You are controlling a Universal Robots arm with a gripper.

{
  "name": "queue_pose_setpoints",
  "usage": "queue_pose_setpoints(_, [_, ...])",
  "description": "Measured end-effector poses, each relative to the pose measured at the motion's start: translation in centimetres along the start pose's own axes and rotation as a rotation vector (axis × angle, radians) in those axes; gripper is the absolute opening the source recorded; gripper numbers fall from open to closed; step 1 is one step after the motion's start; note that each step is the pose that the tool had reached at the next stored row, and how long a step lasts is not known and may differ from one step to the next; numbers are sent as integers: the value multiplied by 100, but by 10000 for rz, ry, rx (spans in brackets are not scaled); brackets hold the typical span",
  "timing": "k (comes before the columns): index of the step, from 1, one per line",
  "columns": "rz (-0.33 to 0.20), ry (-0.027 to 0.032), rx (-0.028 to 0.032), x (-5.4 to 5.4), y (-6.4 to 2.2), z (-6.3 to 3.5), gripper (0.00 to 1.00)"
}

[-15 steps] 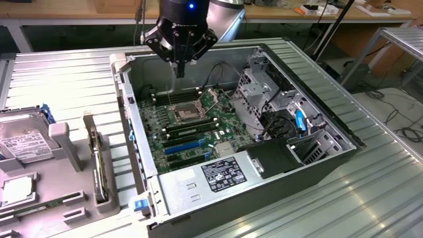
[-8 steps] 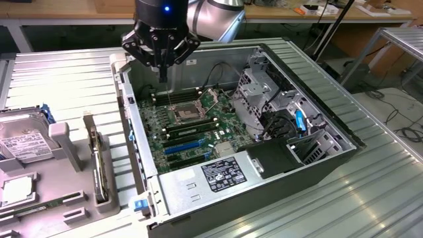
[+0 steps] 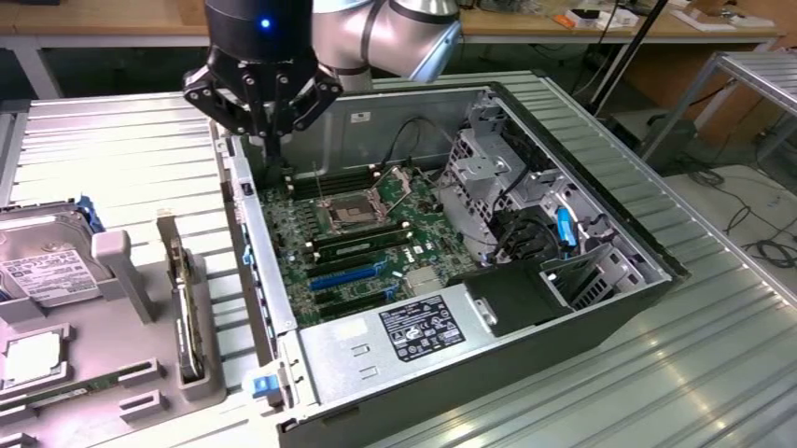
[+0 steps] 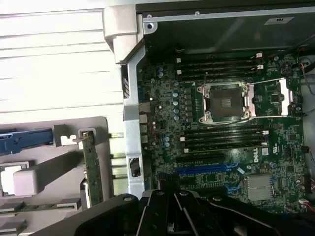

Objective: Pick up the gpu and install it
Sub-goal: 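Reach for the gpu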

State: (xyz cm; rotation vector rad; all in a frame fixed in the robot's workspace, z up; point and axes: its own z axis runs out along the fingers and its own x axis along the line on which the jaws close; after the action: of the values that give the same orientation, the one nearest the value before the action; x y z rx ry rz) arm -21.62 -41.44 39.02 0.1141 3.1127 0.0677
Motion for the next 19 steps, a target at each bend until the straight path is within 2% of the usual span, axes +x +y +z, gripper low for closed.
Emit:
queue_pose_setpoints(13, [-11, 1, 0, 494, -135, 23, 11])
queue_pose_setpoints(15, [-13, 1, 0, 608, -162, 29, 11])
queue_pose_setpoints(18, [-18, 1, 0, 707, -187, 34, 11])
queue_pose_setpoints(19, [-19, 1, 0, 789, -209, 38, 11])
